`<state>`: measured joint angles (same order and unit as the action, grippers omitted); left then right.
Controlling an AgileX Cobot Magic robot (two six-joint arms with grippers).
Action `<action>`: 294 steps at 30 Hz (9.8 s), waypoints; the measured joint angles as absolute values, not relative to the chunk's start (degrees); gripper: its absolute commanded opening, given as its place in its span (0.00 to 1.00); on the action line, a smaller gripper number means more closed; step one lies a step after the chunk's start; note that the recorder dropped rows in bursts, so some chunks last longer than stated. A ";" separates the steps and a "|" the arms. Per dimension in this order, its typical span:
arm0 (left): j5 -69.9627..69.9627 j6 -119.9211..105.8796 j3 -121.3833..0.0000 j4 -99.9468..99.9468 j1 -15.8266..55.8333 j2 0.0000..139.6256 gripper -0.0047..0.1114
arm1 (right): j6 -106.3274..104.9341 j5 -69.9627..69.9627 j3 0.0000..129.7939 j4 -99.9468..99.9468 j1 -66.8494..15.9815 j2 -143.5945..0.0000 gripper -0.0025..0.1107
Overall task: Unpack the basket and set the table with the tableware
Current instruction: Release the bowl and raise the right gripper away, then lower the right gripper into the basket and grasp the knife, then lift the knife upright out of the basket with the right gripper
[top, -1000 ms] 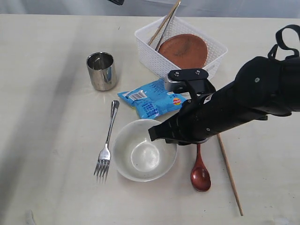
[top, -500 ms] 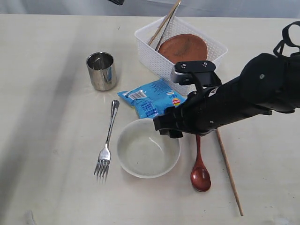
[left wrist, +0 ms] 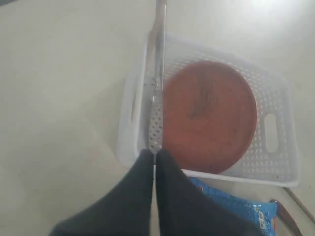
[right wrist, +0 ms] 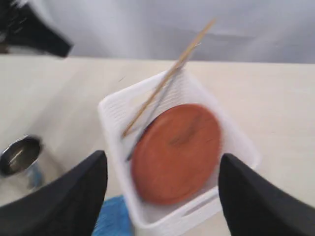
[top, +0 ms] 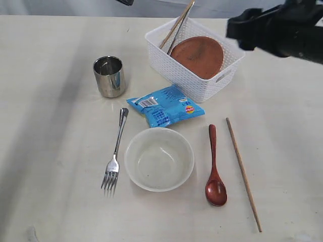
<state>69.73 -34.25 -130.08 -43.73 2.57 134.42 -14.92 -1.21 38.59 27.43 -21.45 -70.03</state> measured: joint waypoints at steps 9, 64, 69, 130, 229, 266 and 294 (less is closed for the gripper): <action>67.79 -34.30 -130.08 -40.48 3.96 134.42 0.34 | -16.22 -5.67 38.59 27.28 -3.86 -73.20 0.56; 52.02 -36.46 -124.40 -24.49 12.47 134.42 0.47 | -67.57 39.51 94.44 75.53 -8.72 -128.96 0.53; 50.43 -36.87 -123.84 -24.38 12.47 134.42 0.47 | -67.57 38.55 94.81 75.93 -11.03 -129.33 0.53; 51.05 -36.87 -123.71 -23.00 10.16 134.42 0.47 | -48.68 25.73 100.72 62.36 -16.44 -136.18 0.30; 69.86 -64.52 -117.40 -85.33 3.87 134.42 0.37 | -56.02 42.51 76.82 54.66 -12.26 -103.08 0.02; 69.86 -72.91 -116.69 -90.23 8.61 134.42 0.50 | -61.86 43.05 76.82 61.84 -12.18 -103.08 0.02; 69.81 -74.66 -116.69 -84.58 9.93 134.42 0.50 | -61.60 40.39 76.80 60.42 -12.18 -106.95 0.02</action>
